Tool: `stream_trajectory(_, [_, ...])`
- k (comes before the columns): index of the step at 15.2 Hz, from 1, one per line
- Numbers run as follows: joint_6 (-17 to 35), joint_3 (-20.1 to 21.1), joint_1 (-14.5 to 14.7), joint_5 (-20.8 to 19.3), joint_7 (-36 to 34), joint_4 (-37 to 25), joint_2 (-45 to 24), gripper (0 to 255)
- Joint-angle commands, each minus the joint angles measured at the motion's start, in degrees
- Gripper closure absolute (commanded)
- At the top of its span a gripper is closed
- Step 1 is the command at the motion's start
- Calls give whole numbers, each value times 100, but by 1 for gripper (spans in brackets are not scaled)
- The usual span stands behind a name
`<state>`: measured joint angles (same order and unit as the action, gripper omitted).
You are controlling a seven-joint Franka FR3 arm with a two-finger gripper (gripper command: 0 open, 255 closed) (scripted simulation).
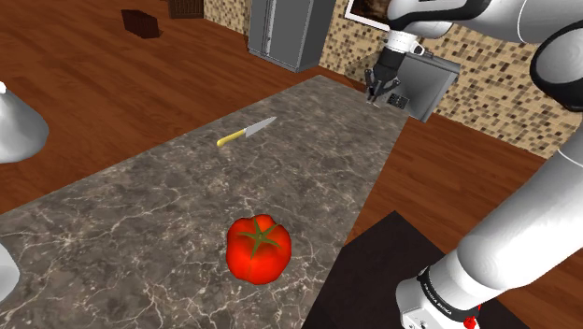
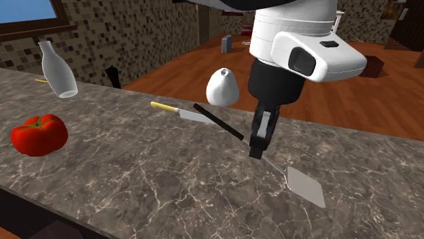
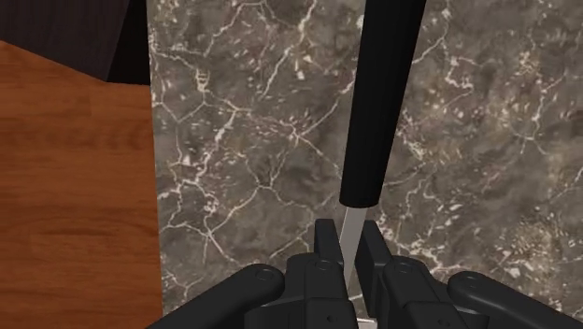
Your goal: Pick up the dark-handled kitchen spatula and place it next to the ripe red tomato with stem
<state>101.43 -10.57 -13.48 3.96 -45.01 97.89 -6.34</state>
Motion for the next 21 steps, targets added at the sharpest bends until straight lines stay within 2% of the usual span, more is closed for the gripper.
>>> stream_trajectory(1, [74,106,143,-35,-252,264,207,255])
stream_trajectory(11, [332,761,801,-73,-1562,1273,1035,255])
stream_trajectory(21, [468,1521,1427,43,-2904,1604,1314,255])
